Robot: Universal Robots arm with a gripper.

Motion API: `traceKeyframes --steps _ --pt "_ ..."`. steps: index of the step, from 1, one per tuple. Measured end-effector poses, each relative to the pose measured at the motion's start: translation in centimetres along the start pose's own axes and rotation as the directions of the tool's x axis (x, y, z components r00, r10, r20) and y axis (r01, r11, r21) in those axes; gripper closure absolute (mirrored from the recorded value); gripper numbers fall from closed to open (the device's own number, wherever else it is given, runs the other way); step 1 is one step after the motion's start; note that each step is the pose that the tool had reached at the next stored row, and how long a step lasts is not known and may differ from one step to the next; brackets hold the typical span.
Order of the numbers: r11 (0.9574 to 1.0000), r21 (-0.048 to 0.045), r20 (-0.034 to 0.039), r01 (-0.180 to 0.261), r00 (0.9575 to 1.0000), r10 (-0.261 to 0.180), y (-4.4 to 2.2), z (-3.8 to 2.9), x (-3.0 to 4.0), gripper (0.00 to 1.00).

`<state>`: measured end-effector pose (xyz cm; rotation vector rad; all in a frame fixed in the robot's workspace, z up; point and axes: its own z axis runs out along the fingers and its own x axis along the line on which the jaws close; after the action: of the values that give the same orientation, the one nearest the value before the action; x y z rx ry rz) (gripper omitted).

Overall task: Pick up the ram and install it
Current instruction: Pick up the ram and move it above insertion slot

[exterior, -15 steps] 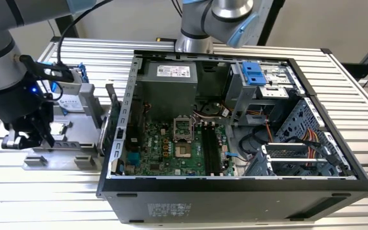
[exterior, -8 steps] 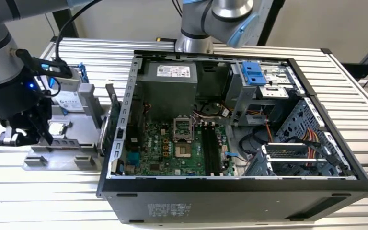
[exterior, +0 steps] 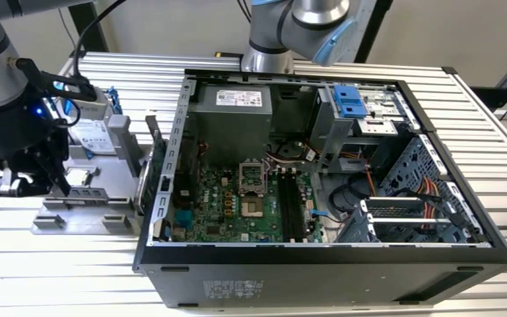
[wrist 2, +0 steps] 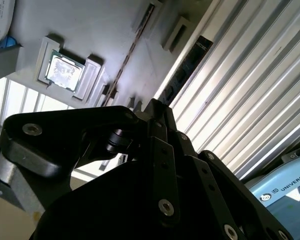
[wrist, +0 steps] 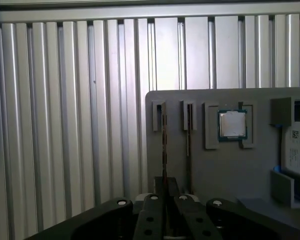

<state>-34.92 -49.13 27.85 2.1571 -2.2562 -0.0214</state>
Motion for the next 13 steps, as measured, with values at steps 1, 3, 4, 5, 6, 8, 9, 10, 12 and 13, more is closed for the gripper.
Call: traceKeyframes --steps 1,3,4,5,6,8,9,10,12,13 --pt "1.0 0.0 0.0 0.0 1.0 0.0 0.0 -0.11 0.0 1.0" --pt "1.0 0.0001 0.0001 0.0 1.0 0.0 0.01 -0.35 0.0 1.0" --pt "1.0 0.0 0.0 0.0 1.0 0.0 0.01 -0.47 0.0 1.0" --pt "1.0 0.0 0.0 0.0 1.0 0.0 0.01 -0.58 0.0 1.0" --pt "1.0 0.0 0.0 0.0 1.0 0.0 0.01 -0.7 0.0 1.0" --pt "1.0 0.0001 0.0 0.0 1.0 0.0 0.02 -0.92 0.01 1.0" --pt "1.0 0.0 0.0 0.0 1.0 0.0 0.02 -1.04 0.01 1.0" --pt "1.0 0.0 0.0 0.0 1.0 0.0 0.03 -1.16 0.01 1.0" --pt "1.0 0.0 0.0 0.0 1.0 0.0 0.03 -1.43 0.01 1.0" --pt "1.0 0.0 0.0 0.0 1.0 0.0 0.04 -1.55 0.01 1.0"
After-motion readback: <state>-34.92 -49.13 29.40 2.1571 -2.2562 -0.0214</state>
